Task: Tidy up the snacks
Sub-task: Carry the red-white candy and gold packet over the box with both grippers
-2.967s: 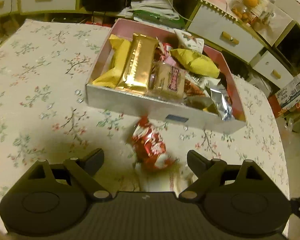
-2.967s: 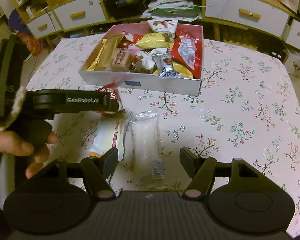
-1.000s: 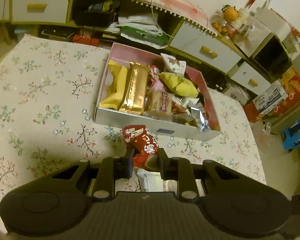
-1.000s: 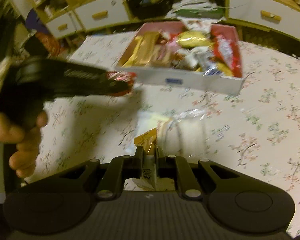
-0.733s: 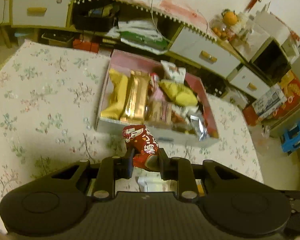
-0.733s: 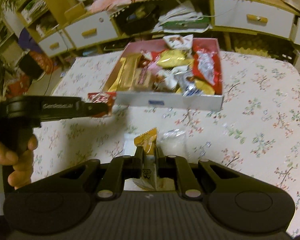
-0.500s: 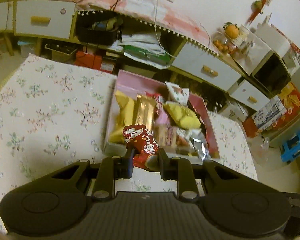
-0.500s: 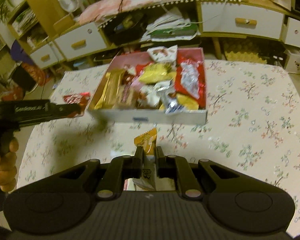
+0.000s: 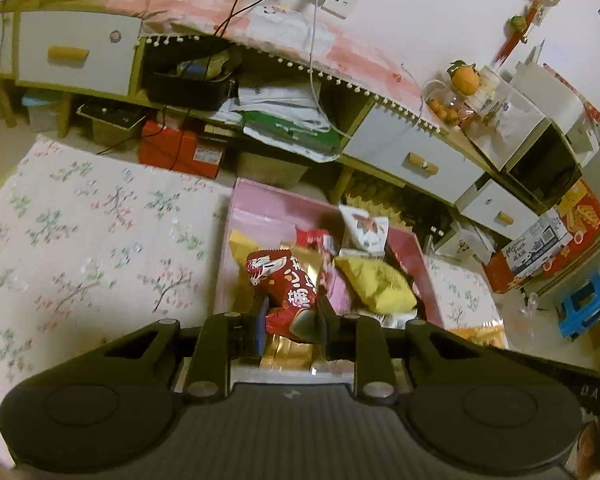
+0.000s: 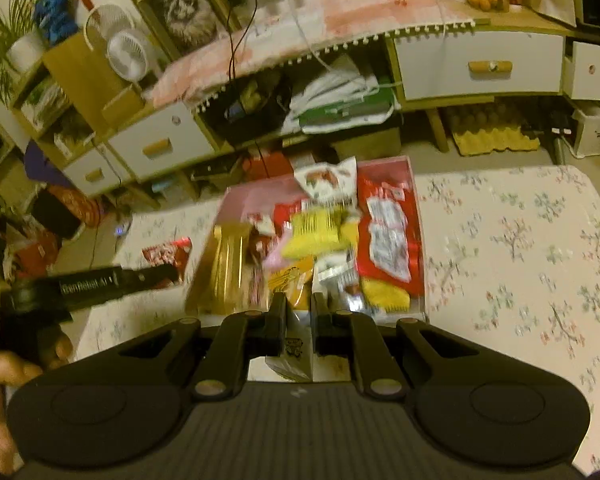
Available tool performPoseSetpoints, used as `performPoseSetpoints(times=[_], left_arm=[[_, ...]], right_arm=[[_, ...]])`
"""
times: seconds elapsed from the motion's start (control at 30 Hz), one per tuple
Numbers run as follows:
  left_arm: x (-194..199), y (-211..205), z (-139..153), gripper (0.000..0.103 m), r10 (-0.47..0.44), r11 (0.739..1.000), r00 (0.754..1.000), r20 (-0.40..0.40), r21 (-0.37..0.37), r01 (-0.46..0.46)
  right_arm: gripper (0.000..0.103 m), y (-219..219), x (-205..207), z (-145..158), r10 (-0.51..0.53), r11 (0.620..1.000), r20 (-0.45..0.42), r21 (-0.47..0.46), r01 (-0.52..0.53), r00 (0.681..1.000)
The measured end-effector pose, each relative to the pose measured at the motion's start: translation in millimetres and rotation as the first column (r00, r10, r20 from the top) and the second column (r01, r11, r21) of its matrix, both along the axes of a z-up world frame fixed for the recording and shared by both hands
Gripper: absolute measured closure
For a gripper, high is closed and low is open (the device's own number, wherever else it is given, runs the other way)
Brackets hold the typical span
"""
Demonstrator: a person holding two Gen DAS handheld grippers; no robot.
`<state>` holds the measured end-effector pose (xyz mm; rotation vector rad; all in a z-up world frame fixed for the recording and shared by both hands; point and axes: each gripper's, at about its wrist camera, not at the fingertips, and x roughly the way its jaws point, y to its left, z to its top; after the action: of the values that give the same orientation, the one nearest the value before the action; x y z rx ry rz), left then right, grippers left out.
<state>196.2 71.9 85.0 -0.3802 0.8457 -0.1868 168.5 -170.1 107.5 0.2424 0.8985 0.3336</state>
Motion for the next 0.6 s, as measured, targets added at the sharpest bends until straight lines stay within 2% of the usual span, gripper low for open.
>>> performPoseSetpoints(times=[0.23, 0.43, 0.6], left_arm=[[34, -1, -6, 0.074, -0.011, 1.0, 1.0, 0.017, -0.004, 0.011], [66, 1, -16, 0.074, 0.011, 0.999, 1.0, 0.019, -0.046, -0.011], [87, -10, -34, 0.074, 0.001, 1.0, 1.0, 0.024, -0.018, -0.001]], right_arm=[[0.092, 14, 34, -11, 0.008, 1.0, 0.014, 0.023, -0.008, 1.0], [0.092, 30, 65, -20, 0.027, 0.999, 0.016, 0.035, -0.028, 1.0], [0.092, 47, 82, -27, 0.046, 0.999, 0.034, 0.02, -0.046, 0.998]])
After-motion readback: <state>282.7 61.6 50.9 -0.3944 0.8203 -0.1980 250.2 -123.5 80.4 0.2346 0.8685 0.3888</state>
